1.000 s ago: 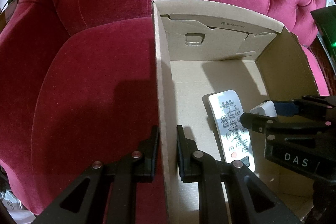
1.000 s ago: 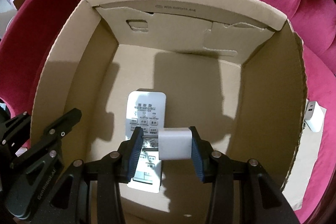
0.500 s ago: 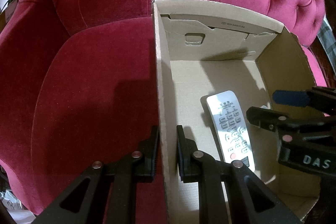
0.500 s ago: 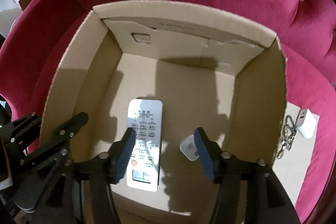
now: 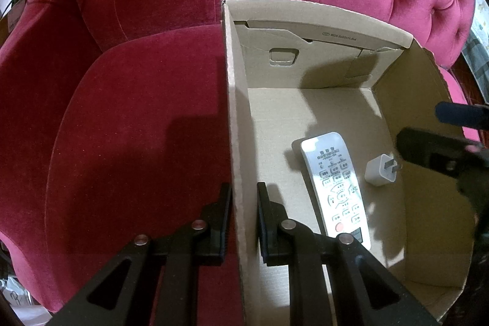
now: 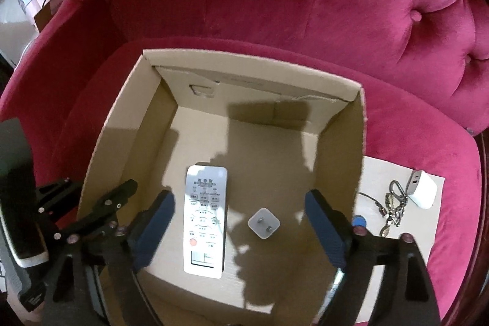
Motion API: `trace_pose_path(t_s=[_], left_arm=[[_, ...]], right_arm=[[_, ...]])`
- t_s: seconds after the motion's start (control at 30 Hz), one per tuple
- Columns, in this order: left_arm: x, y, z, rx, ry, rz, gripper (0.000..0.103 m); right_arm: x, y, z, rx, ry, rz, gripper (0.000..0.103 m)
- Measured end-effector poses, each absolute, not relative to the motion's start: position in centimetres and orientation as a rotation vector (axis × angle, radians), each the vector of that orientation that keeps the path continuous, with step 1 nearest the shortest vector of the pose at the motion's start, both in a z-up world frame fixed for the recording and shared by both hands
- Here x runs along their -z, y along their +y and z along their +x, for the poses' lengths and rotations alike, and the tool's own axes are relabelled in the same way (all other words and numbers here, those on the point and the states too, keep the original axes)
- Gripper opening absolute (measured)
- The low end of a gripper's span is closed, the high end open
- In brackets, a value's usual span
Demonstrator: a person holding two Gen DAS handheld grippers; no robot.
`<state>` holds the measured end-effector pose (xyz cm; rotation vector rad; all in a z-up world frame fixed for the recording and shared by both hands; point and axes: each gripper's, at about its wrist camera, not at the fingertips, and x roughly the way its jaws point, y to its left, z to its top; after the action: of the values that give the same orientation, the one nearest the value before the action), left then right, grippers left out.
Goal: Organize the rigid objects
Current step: 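Move the right tool back over the paper toward the large white charger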
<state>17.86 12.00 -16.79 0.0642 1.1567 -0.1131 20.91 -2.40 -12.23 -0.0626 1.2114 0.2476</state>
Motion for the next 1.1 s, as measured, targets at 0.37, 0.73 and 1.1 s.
trace_pose_path(t_s=[0.37, 0.73, 1.1], left_arm=[[16.8, 11.9, 17.8, 0.114, 1.157, 0.065, 0.017], [16.8, 11.9, 17.8, 0.115, 1.157, 0.064, 0.017], [16.8, 11.9, 17.8, 0.115, 1.158, 0.063, 0.017]], right_arm=[[9.7, -4.9, 20.8, -0.219, 1.148, -0.067, 0.103], [7.8, -10.8, 21.3, -0.109, 1.131, -0.067, 0.103], [9.3, -17.8, 22.7, 0.034, 1.170, -0.039, 0.103]])
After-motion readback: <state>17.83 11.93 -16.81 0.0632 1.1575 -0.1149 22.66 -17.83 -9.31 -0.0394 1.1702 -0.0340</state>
